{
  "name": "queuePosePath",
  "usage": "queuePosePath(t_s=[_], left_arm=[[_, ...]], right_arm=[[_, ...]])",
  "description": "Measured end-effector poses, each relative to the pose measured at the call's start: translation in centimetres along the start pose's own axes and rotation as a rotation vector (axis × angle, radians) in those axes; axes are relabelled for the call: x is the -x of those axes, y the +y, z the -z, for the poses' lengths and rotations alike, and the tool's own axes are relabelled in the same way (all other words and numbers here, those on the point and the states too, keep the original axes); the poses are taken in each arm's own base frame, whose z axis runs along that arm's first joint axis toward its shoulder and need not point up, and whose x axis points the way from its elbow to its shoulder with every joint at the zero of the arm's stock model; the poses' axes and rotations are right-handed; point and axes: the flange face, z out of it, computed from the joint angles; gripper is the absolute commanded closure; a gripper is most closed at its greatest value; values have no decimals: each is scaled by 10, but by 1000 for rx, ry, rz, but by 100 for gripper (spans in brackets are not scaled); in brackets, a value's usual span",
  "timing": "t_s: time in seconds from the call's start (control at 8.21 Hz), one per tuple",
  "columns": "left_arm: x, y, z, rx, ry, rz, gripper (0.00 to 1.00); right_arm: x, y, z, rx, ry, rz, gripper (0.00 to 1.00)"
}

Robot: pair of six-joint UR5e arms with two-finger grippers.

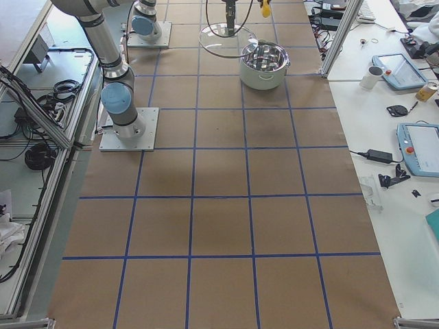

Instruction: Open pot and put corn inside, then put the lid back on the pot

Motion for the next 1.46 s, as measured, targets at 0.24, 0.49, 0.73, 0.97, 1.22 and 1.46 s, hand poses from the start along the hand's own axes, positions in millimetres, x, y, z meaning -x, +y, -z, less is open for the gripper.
queuePosePath(t_s=[0.24,0.49,0.73,0.97,1.22,1.46], left_arm=[[19,61,50,70,62,8,100],[32,124,88,117,121,23,100],[49,179,88,140,123,48,100],[63,234,63,158,124,60,100],[80,274,41,169,112,84,100],[84,298,16,177,112,91,100]], right_arm=[[-1,0,1,-1,3,0,70],[0,0,1,0,2,0,70],[0,0,1,0,1,-1,70],[-1,0,1,0,0,-4,71],[-1,1,2,1,0,-6,71],[-1,2,2,1,0,-7,71]])
